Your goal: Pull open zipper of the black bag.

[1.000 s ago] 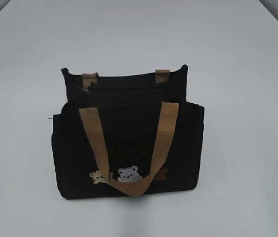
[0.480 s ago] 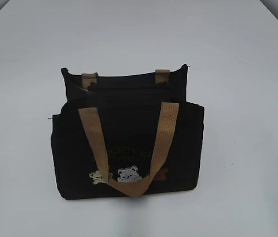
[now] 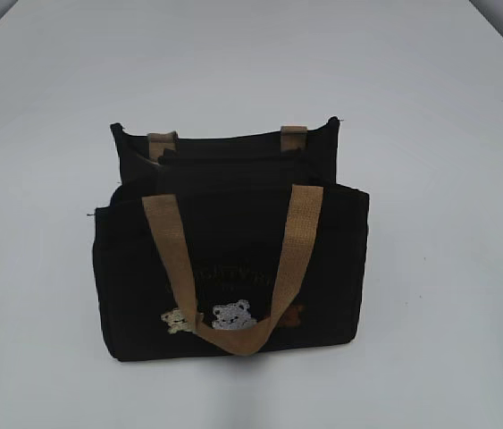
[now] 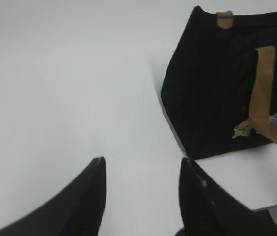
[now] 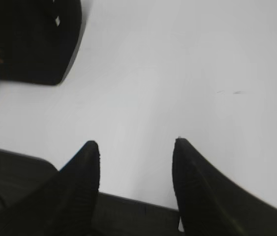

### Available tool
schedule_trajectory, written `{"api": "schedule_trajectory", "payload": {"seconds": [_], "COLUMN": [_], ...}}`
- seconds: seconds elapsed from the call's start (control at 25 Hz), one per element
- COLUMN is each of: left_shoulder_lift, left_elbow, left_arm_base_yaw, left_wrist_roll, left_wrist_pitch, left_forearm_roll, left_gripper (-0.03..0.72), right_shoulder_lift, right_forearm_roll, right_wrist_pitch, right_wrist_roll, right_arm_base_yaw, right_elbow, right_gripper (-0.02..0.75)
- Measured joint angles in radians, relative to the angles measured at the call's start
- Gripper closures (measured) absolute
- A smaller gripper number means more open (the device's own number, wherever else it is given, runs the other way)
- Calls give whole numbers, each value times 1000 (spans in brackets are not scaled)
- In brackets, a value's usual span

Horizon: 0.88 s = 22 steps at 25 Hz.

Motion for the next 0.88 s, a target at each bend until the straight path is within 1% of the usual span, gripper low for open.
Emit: {"api": "schedule_trajectory", "payload": {"seconds": [0.08, 0.2, 0.88], "left_shoulder_lift": [0, -5, -36], "left_elbow": [0, 0, 1], "left_arm_base_yaw": [45, 85, 91], "left_wrist_roll": [0, 0, 0], "left_wrist_pitch": [0, 0, 0], "left_forearm_roll": [0, 0, -1], "left_gripper": [323, 323, 323], "right_shoulder_lift": [-58, -139, -161], "right_forearm_roll": [0, 0, 3], "right_wrist_pitch": [0, 0, -1], "right_wrist_roll": [0, 0, 0], "right_arm_base_yaw": [-44, -65, -65], "right_elbow": [-1, -1, 1], "right_gripper": [358, 358, 358]}}
